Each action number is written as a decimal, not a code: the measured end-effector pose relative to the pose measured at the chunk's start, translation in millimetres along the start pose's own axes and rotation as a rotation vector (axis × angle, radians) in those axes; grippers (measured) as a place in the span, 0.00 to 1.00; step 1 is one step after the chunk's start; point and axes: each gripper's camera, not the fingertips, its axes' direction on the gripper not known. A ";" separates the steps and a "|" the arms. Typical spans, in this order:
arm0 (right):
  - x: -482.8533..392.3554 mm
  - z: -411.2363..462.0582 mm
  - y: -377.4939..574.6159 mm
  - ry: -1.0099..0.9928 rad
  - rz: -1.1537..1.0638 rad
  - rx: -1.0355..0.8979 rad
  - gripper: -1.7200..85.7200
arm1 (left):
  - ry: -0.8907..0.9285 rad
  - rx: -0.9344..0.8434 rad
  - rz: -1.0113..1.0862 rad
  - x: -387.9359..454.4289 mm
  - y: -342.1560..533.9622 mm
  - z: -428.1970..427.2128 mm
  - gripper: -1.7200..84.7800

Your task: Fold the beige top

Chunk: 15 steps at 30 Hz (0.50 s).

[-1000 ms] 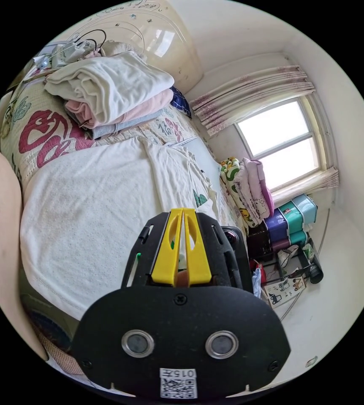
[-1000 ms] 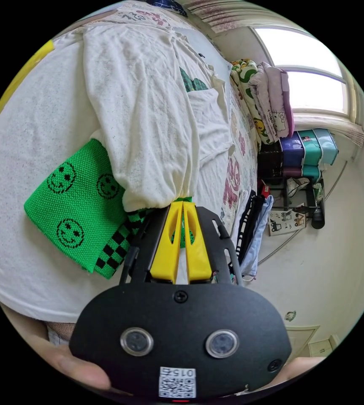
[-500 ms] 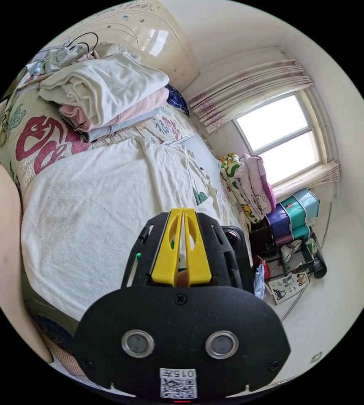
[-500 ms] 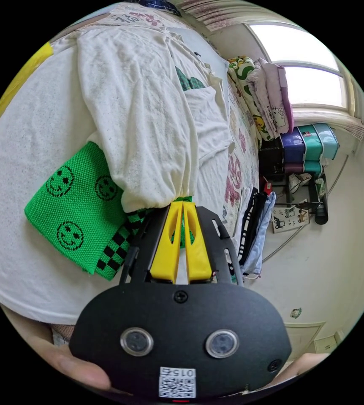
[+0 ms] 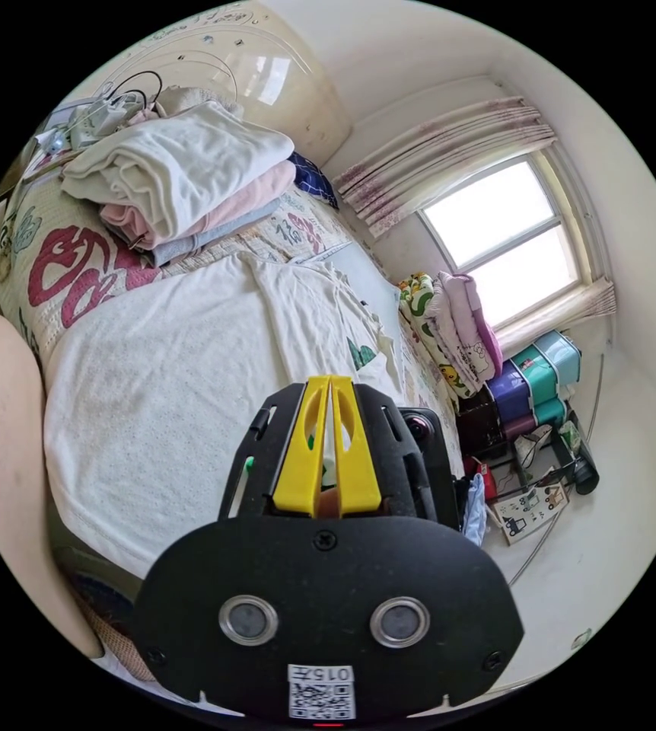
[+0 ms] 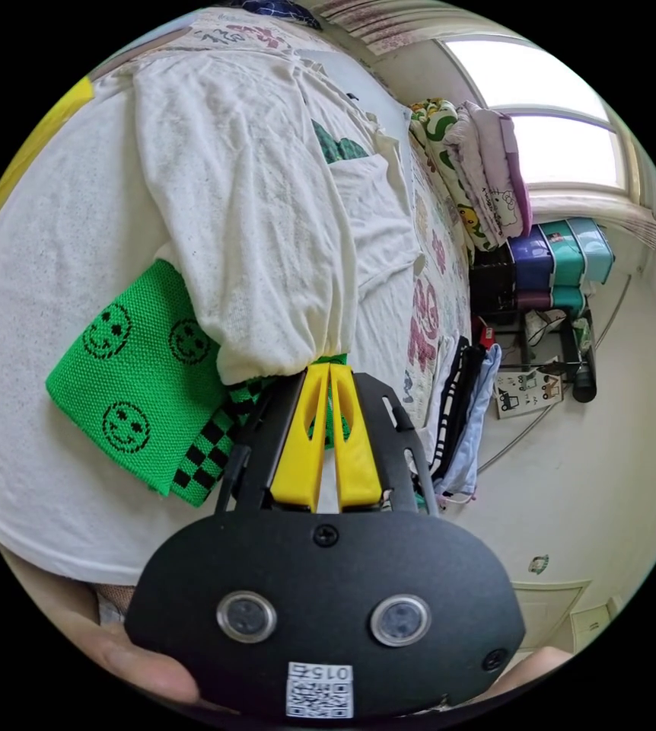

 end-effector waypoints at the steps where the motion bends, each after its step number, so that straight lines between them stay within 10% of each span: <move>1: -2.0 -1.7 0.3 0.001 0.000 0.000 0.01 | 0.004 -0.002 -0.005 -1.5 -0.5 0.2 0.01; 15: -26.5 -29.1 7.5 -0.011 0.012 0.010 0.01 | 0.023 -0.007 -0.010 -11.4 -7.0 -2.0 0.01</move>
